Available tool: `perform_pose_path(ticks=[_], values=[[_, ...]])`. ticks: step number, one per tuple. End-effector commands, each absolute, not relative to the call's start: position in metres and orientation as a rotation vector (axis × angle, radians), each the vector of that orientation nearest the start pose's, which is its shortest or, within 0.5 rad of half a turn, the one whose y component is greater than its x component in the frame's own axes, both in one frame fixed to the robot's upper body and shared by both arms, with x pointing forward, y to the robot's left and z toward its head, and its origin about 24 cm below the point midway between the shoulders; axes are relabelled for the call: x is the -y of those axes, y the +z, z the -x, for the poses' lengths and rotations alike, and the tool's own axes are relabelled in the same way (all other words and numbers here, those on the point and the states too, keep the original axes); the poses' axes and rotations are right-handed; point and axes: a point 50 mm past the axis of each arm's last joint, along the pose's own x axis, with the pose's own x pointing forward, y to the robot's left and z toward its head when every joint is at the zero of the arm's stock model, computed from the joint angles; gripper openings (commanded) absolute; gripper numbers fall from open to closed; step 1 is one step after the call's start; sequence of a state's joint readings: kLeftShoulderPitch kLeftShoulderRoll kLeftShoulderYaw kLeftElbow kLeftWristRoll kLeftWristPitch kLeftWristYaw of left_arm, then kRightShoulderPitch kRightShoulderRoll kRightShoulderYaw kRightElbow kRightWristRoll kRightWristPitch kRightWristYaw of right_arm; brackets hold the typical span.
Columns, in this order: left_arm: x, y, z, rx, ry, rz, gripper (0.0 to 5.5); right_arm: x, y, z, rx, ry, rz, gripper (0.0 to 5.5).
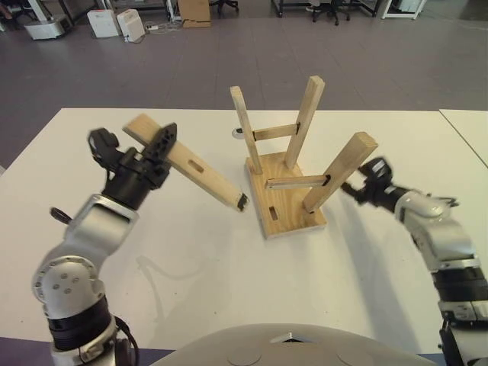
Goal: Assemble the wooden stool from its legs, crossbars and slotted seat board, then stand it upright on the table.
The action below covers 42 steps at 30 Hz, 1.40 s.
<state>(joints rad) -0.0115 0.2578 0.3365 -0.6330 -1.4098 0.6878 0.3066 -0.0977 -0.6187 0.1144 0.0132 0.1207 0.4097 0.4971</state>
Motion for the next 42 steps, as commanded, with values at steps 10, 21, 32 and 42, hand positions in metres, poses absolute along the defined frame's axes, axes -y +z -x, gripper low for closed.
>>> perform_pose_path(ticks=[10, 21, 32, 42], values=[[-0.181, 0.113, -0.22, -0.024, 0.07, 0.803, 1.03, 0.168, 0.028, -0.229, -0.391, 0.693, 0.482, 3.28], [-0.172, 0.137, -0.237, 0.092, -0.009, 0.809, 1.03, 0.16, 0.026, -0.228, -0.363, 0.732, 0.522, 3.28], [-0.157, 0.108, -0.241, -0.106, -0.074, 0.51, 1.02, 0.164, 0.027, -0.233, -0.349, 0.71, 0.543, 3.28], [-0.106, 0.104, -0.226, -0.193, -0.187, 0.329, 1.02, 0.163, 0.038, -0.24, -0.306, 0.697, 0.555, 3.28]])
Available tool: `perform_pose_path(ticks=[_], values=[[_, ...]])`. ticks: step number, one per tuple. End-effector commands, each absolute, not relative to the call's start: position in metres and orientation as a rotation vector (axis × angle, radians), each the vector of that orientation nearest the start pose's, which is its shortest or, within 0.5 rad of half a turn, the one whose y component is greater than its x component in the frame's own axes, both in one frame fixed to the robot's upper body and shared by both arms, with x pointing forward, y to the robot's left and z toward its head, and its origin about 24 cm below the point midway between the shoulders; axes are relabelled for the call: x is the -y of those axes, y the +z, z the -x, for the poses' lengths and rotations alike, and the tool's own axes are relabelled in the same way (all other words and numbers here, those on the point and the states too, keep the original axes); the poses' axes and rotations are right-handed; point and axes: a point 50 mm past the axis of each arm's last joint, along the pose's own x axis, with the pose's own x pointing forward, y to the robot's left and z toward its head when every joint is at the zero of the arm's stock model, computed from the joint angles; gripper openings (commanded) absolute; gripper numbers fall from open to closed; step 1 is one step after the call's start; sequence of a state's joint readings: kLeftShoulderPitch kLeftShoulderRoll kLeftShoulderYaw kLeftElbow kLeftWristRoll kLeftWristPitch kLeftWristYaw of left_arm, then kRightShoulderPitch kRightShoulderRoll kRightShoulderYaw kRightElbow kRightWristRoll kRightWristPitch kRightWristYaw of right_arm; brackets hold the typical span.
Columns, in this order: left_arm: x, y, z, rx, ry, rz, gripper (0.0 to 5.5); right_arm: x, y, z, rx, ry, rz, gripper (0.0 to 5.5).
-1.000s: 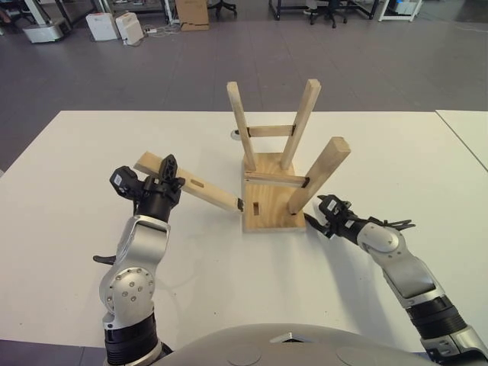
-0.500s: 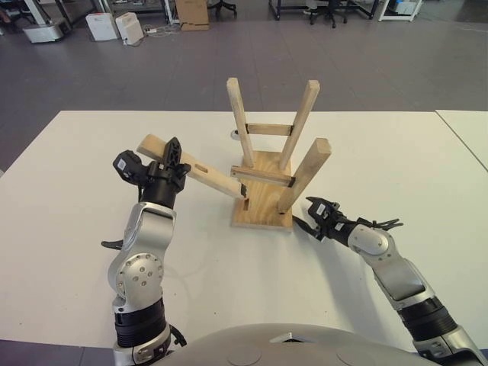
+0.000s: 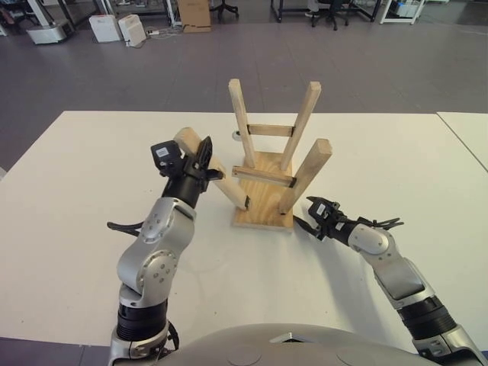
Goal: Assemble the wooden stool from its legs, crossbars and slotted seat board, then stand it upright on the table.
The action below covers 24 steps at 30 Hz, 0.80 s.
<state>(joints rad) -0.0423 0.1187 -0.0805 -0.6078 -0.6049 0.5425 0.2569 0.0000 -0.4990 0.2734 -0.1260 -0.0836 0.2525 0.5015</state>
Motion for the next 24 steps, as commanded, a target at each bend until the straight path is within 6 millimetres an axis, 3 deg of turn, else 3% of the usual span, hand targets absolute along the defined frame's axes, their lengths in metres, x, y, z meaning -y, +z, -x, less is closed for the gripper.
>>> perform_pose_path(ticks=[1, 8, 13, 19, 24], values=[[-0.103, 0.104, -0.227, -0.193, -0.191, 0.316, 1.02, 0.161, 0.038, -0.24, -0.301, 0.699, 0.554, 3.28], [-0.101, 0.11, -0.244, -0.184, -0.162, 0.246, 1.02, 0.157, 0.039, -0.241, -0.29, 0.707, 0.557, 3.28], [-0.088, 0.103, -0.234, -0.24, -0.252, 0.14, 1.02, 0.154, 0.04, -0.243, -0.284, 0.707, 0.552, 3.28], [-0.115, 0.11, -0.23, -0.18, -0.153, 0.169, 1.02, 0.157, 0.04, -0.242, -0.29, 0.694, 0.545, 3.28], [-0.109, 0.115, -0.233, -0.153, -0.187, 0.175, 1.02, 0.158, 0.042, -0.243, -0.288, 0.696, 0.55, 3.28]])
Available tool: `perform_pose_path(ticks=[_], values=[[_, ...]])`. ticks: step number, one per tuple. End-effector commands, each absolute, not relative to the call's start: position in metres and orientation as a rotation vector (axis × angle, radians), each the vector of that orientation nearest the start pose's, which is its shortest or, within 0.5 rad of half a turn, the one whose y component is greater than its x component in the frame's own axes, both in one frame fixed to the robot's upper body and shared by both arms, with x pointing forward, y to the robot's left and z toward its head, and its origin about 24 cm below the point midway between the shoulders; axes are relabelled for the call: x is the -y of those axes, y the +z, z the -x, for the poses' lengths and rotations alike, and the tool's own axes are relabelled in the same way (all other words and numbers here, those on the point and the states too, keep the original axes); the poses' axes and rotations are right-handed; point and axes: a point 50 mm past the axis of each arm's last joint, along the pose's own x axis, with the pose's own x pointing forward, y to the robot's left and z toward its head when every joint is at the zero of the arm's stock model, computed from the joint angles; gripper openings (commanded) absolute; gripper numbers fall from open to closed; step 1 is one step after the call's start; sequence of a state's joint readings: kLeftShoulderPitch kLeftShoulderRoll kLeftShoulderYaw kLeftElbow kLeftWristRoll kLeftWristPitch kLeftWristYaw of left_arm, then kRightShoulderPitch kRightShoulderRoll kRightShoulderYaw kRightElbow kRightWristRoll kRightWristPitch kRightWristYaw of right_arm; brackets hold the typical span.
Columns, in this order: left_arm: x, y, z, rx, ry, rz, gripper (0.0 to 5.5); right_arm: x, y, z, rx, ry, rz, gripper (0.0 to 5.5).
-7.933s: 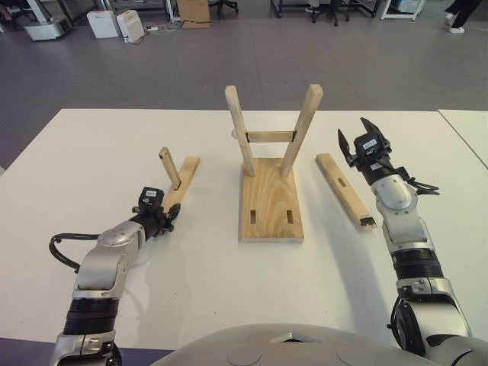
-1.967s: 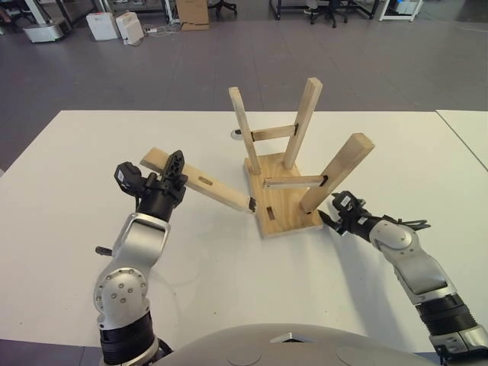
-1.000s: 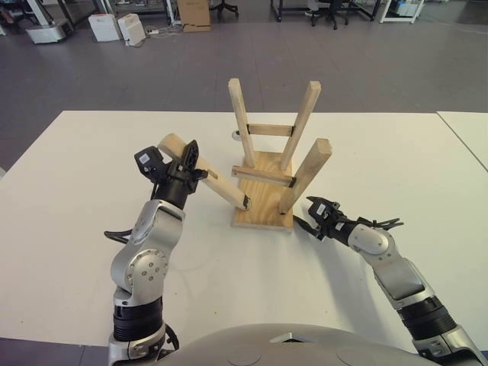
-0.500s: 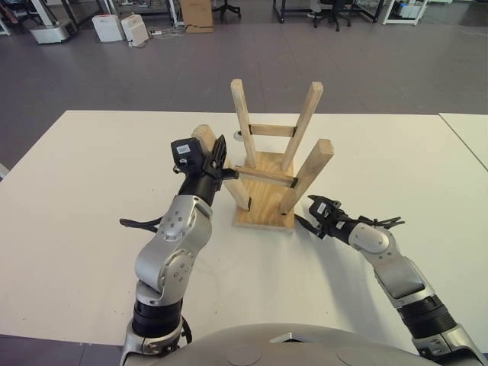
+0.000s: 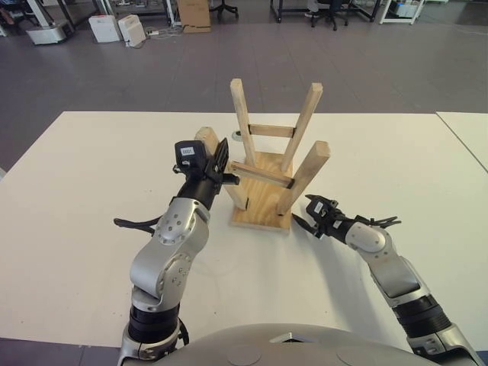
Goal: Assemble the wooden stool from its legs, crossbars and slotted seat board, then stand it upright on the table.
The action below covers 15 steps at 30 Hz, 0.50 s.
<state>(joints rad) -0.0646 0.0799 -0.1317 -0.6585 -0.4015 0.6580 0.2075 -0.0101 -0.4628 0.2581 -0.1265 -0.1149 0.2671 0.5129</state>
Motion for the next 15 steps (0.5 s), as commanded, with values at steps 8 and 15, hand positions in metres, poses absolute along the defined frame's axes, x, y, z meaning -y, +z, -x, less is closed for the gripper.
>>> perform_pose_path(ticks=[8, 15], values=[[-0.109, 0.13, -0.237, -0.08, -0.202, 0.163, 2.02, 0.158, 0.042, -0.243, -0.291, 0.705, 0.556, 3.28], [-0.108, 0.134, -0.239, -0.03, -0.238, 0.032, 3.29, 0.185, 0.104, -0.271, -0.027, 0.395, 0.32, 3.28]])
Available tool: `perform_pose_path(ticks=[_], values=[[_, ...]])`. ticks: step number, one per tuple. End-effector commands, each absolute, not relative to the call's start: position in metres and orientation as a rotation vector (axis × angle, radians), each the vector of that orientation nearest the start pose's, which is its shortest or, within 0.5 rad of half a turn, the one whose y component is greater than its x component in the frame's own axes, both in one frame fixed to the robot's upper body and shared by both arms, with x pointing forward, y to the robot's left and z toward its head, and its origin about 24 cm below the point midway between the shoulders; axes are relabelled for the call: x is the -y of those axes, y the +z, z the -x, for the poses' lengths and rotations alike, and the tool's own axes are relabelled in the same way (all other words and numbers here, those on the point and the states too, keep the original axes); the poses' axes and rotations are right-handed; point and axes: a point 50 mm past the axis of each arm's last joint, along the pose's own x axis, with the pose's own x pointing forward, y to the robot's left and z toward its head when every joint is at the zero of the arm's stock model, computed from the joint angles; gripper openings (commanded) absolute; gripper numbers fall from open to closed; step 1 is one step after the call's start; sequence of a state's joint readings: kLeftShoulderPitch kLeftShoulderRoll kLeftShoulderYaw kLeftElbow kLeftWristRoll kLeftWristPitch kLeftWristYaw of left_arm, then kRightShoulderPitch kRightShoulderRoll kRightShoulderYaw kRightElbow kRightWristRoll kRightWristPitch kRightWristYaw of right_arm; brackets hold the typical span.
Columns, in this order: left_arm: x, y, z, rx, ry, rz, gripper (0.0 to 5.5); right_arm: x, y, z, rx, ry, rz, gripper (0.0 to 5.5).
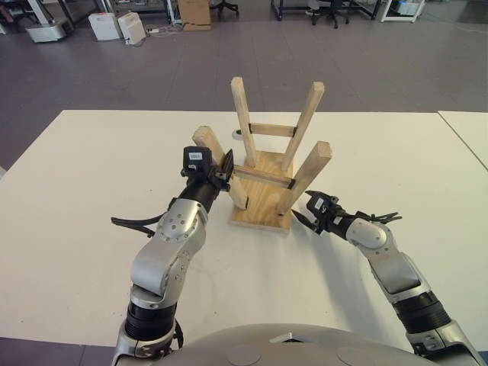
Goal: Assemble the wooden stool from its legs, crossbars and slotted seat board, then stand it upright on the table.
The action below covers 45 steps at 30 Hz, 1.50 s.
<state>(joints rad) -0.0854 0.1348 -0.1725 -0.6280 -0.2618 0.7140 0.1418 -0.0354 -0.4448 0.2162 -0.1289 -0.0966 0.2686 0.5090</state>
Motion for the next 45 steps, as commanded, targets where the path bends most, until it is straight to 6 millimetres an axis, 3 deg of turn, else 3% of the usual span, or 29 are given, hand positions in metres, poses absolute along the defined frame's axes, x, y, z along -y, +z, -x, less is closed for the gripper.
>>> perform_pose_path(ticks=[1, 2, 3, 5, 7, 9, 12, 13, 16, 20, 24, 28, 33, 37, 39, 41, 43, 45], values=[[-0.109, 0.137, -0.239, -0.016, -0.234, 0.037, 3.43, 0.194, 0.143, -0.275, 0.131, 0.307, 0.225, 3.28], [-0.111, 0.138, -0.238, -0.007, -0.225, 0.038, 3.63, 0.197, 0.174, -0.272, 0.252, 0.271, 0.165, 3.28], [-0.113, 0.139, -0.238, 0.0, -0.211, 0.038, 3.79, 0.187, 0.208, -0.264, 0.384, 0.308, 0.12, 3.28], [-0.118, 0.14, -0.238, 0.006, -0.187, 0.031, 4.07, 0.159, 0.254, -0.247, 0.556, 0.407, 0.063, 3.28], [-0.117, 0.142, -0.239, 0.028, -0.185, 0.007, 4.37, 0.127, 0.287, -0.234, 0.656, 0.492, 0.034, 3.28], [-0.111, 0.152, -0.238, 0.102, -0.208, 0.009, 4.65, 0.092, 0.299, -0.225, 0.639, 0.591, 0.141, 3.28], [-0.105, 0.169, -0.236, 0.225, -0.226, 0.045, 4.73, 0.07, 0.267, -0.234, 0.417, 0.67, 0.312, 3.28], [-0.107, 0.173, -0.236, 0.255, -0.209, 0.053, 4.73, 0.066, 0.245, -0.237, 0.304, 0.693, 0.376, 3.28], [-0.113, 0.183, -0.237, 0.316, -0.164, 0.1, 4.73, 0.066, 0.204, -0.244, 0.119, 0.654, 0.487, 3.28], [-0.113, 0.186, -0.243, 0.302, -0.158, 0.307, 4.73, 0.069, 0.188, -0.251, 0.064, 0.578, 0.531, 3.28], [-0.111, 0.188, -0.25, 0.268, -0.2, 0.59, 4.73, 0.061, 0.175, -0.261, 0.016, 0.575, 0.7, 3.28], [-0.115, 0.192, -0.261, 0.24, -0.255, 0.73, 4.73, 0.067, 0.155, -0.264, -0.096, 0.57, 0.82, 3.28], [-0.08, 0.201, -0.249, 0.21, -0.447, 0.806, 4.73, 0.065, 0.14, -0.26, -0.17, 0.624, 0.834, 3.28], [-0.068, 0.205, -0.243, 0.192, -0.551, 0.842, 4.73, 0.065, 0.125, -0.258, -0.217, 0.666, 0.899, 3.28], [-0.06, 0.198, -0.246, 0.14, -0.585, 0.857, 4.73, 0.063, 0.123, -0.256, -0.206, 0.685, 0.893, 3.28], [-0.054, 0.195, -0.247, 0.114, -0.608, 0.862, 4.73, 0.063, 0.135, -0.258, -0.13, 0.662, 0.906, 3.28], [-0.055, 0.199, -0.245, 0.127, -0.613, 0.857, 4.73, 0.068, 0.163, -0.266, 0.002, 0.582, 0.917, 3.28], [-0.066, 0.216, -0.241, 0.201, -0.62, 0.859, 4.73, 0.074, 0.203, -0.269, 0.191, 0.509, 0.9, 3.28]])
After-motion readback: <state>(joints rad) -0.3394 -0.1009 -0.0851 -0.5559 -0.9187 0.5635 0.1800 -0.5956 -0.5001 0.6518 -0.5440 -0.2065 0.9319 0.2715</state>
